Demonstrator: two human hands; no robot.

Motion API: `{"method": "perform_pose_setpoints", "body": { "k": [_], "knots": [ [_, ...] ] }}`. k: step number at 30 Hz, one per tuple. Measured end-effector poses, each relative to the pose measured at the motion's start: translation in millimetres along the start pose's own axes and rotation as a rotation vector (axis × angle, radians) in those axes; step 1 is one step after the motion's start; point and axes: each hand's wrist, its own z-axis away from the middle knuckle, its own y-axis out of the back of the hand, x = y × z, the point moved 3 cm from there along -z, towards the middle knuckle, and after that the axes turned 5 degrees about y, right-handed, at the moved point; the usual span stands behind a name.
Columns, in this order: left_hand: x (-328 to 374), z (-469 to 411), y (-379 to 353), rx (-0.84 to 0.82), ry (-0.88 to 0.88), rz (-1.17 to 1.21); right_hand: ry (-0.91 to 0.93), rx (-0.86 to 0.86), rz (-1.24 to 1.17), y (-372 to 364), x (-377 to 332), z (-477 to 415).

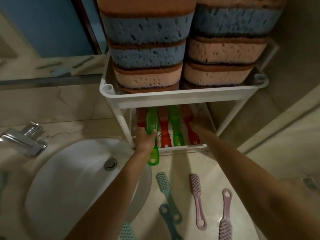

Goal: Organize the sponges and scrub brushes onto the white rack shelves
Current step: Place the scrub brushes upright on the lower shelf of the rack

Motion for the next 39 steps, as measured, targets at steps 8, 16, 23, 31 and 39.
{"method": "perform_pose_setpoints", "body": {
  "k": [8, 16, 23, 31, 39],
  "knots": [
    [-2.5, 4.4, -0.7, 0.044, 0.021, 0.011, 0.115, 0.006, 0.227, -11.4, 7.4, 4.9],
    [-1.1, -0.2, -1.2, 0.129, 0.084, 0.055, 0.208, 0.035, 0.388, 2.3, 7.2, 30.2],
    [12.6, 2.9, -10.4, 0.072, 0.095, 0.339, 0.507, 0.088, 0.04, 0.8, -21.7, 101.7],
    [25.5, 12.3, -25.7, -0.109, 0.051, 0.263, 0.567, 0.035, 0.286, -3.7, -21.4, 124.4],
    [22.3, 16.2, -28.1, -0.181, -0.114, -0.125, 0.206, 0.168, 0.168, 26.4, -1.3, 92.3]
  ]
}}
